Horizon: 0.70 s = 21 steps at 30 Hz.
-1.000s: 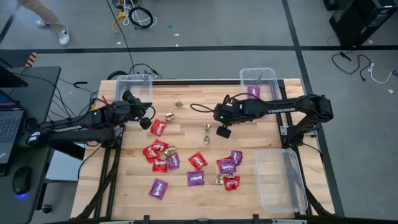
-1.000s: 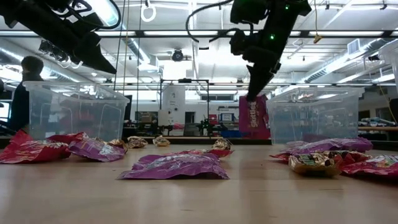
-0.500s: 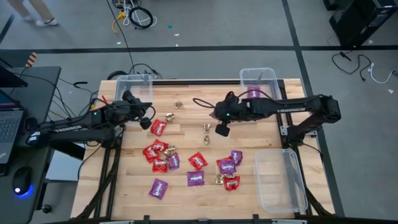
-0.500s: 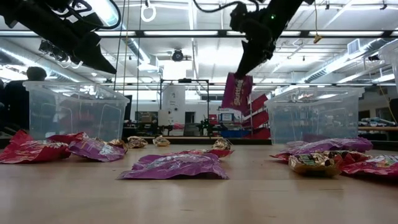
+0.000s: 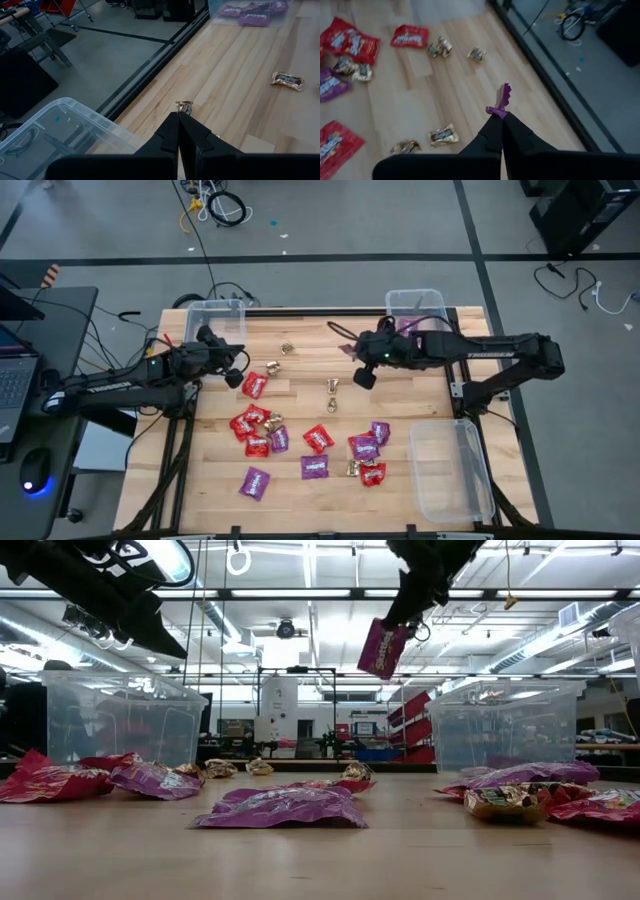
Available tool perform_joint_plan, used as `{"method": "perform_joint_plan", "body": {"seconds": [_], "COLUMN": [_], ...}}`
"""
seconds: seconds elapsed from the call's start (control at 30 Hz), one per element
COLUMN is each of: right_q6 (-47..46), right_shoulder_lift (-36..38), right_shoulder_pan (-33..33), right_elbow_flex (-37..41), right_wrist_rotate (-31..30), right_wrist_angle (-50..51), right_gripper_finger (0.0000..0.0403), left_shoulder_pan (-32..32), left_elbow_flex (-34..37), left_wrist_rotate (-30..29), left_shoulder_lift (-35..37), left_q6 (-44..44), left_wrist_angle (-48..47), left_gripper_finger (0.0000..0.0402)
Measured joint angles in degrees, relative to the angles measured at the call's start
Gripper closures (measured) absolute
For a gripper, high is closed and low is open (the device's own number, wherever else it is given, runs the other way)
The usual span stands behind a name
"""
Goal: Sort candy
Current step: Put the purple candy into the top right transparent bin
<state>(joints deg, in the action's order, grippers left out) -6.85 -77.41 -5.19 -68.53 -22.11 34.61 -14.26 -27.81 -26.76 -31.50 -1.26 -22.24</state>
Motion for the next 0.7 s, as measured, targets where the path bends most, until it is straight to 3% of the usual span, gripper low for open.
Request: {"method": "perform_joint_plan", "body": {"seconds": [0.7], "right_q6": [-5.7], "right_shoulder_lift": [7.4], "right_shoulder_pan": [-2.5], "right_elbow_flex": [0.0], "right_wrist_rotate": [-25.2], "right_wrist_angle": [0.1], "right_gripper_finger": [0.0403], "left_shoulder_pan": [0.0], "left_elbow_flex": [0.0], "left_wrist_rotate": [0.0], "left_shoulder_lift": [0.0], "left_q6": [0.0], "left_wrist_angle": [0.0], "left_gripper_finger": [0.0393]}}
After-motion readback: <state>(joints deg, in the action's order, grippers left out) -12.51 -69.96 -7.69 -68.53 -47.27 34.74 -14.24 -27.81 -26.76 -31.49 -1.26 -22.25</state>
